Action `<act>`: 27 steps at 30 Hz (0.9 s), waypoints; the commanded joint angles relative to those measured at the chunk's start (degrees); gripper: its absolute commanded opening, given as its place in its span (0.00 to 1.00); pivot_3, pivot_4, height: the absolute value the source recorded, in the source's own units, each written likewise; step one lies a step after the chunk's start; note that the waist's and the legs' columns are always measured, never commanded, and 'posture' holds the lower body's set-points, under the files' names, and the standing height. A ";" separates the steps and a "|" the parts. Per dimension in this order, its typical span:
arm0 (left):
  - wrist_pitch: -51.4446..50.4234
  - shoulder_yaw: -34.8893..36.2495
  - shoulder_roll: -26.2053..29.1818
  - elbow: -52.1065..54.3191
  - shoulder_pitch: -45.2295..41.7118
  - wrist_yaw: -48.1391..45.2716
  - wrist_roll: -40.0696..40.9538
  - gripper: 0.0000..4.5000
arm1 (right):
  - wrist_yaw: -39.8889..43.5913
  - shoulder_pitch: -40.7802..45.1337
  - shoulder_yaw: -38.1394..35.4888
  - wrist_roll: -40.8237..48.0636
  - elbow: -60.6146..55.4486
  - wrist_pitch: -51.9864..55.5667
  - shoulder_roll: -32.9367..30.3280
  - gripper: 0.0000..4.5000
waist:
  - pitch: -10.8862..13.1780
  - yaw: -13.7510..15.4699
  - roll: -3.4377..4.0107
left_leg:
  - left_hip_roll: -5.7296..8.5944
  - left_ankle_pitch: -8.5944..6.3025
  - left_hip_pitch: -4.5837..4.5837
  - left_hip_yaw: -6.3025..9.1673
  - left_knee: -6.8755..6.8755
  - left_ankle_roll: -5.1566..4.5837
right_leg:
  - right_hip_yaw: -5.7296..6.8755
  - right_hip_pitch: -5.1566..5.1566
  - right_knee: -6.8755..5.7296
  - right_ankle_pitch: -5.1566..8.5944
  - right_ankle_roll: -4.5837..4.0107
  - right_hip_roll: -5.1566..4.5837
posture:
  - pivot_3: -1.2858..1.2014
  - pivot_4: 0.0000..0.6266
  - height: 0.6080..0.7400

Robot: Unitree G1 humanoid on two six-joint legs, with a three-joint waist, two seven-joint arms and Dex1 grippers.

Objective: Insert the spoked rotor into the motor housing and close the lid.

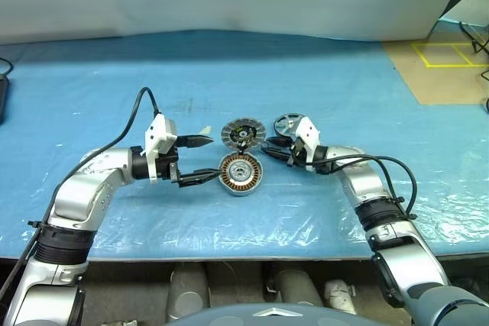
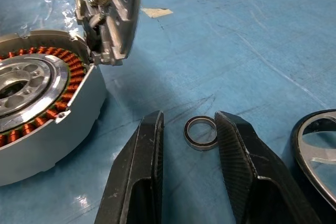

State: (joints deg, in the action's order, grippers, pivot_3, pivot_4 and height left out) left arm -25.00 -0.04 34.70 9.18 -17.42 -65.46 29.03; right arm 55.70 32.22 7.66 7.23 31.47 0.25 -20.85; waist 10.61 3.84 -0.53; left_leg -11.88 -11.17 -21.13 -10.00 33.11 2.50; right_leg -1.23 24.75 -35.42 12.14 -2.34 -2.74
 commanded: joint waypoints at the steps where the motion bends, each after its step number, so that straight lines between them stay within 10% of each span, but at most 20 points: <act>1: 0.11 0.28 0.81 1.78 0.13 0.10 0.58 1.00 | -0.51 1.58 -0.01 -0.74 1.01 -2.19 0.64 0.34 | 0.00 0.00 0.00 | 0.00 0.00 0.00 0.00 0.00 0.00 | 0.00 0.01 0.00 0.00 0.00 0.00 | 0.52 0.24 1.00; 27: 1.36 -0.46 1.43 0.46 -0.46 0.02 -0.82 1.00 | -0.99 2.42 -0.27 -2.97 7.38 -5.45 1.16 0.34 | 0.00 0.04 -0.01 | -0.01 0.00 0.00 0.00 0.11 0.01 | 0.00 0.01 -0.12 0.01 -0.01 0.00 | 0.52 0.24 1.00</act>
State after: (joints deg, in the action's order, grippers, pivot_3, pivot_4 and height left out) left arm -24.77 -0.49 35.63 9.04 -17.44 -65.38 28.28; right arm 54.78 35.42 7.97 4.43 39.48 -5.22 -18.88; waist 10.60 3.89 -0.54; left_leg -11.89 -11.17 -21.12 -10.00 33.22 2.51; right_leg -1.23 24.76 -35.54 12.14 -2.35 -2.75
